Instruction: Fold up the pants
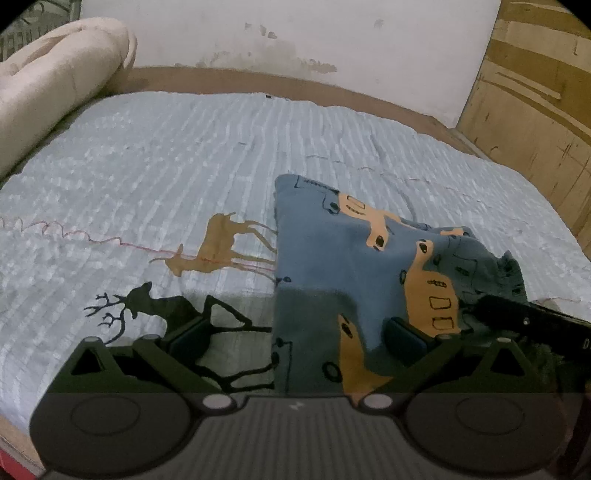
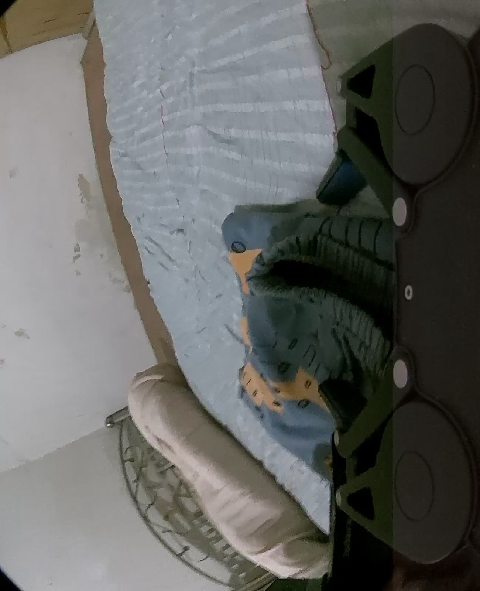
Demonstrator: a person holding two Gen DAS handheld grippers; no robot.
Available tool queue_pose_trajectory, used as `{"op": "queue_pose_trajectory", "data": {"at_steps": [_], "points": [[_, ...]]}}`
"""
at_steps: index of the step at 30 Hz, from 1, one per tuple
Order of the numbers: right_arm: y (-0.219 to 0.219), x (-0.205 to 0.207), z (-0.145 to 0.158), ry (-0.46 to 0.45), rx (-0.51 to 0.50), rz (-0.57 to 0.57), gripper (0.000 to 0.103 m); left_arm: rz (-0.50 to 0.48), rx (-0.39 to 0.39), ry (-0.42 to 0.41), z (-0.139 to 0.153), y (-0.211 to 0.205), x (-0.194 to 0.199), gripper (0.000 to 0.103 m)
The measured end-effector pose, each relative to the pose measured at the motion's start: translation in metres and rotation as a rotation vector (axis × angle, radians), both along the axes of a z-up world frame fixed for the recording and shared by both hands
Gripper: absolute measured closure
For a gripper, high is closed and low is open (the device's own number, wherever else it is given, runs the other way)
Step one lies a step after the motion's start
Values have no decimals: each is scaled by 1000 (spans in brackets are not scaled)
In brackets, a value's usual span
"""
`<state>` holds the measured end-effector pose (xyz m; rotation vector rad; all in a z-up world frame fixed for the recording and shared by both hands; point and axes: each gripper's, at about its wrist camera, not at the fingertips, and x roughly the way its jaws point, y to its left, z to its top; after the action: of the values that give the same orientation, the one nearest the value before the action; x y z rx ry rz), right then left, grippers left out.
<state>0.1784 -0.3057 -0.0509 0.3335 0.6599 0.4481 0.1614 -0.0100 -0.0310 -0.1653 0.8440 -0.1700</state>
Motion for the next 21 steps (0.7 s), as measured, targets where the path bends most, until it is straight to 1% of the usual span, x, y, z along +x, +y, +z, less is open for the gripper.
{"op": "queue_pose_trajectory", "data": {"at_steps": [2,3,4,5,7,9,10,11,12,13,14,15,18,21], "points": [[-2,-1,2,4,18,-9,19,1,-13,6,3,2,0,2],[-3,-1,3,8,27,-16,24,1,-16,6,4,2,0,5],[-4,-1,3,12,35,-21,26,-1,-19,5,6,3,-1,7],[-6,-1,4,15,48,-28,30,-1,-22,5,7,4,-1,9],[-8,-3,4,19,68,-42,40,-2,-31,2,9,5,-3,19],[-12,-4,3,24,79,-64,59,-6,-53,1,12,7,-3,38],[-15,-5,3,27,91,-71,61,-10,-71,3,13,7,-3,46],[-17,-5,4,29,109,-72,65,-18,-90,7,15,8,-2,62],[-18,-6,4,28,115,-76,71,-21,-103,12,16,7,-1,65],[-18,-7,6,23,113,-80,73,-15,-97,5,19,6,-2,73],[-18,-8,8,16,112,-81,76,-18,-91,-5,22,6,-2,83],[-17,-9,11,5,112,-81,79,-21,-94,-14,24,5,-2,85],[-12,-15,23,-47,96,-74,82,-24,-102,-54,35,6,-3,87],[-6,-15,36,-99,89,-77,83,-24,-80,-125,46,6,-1,87]]}}
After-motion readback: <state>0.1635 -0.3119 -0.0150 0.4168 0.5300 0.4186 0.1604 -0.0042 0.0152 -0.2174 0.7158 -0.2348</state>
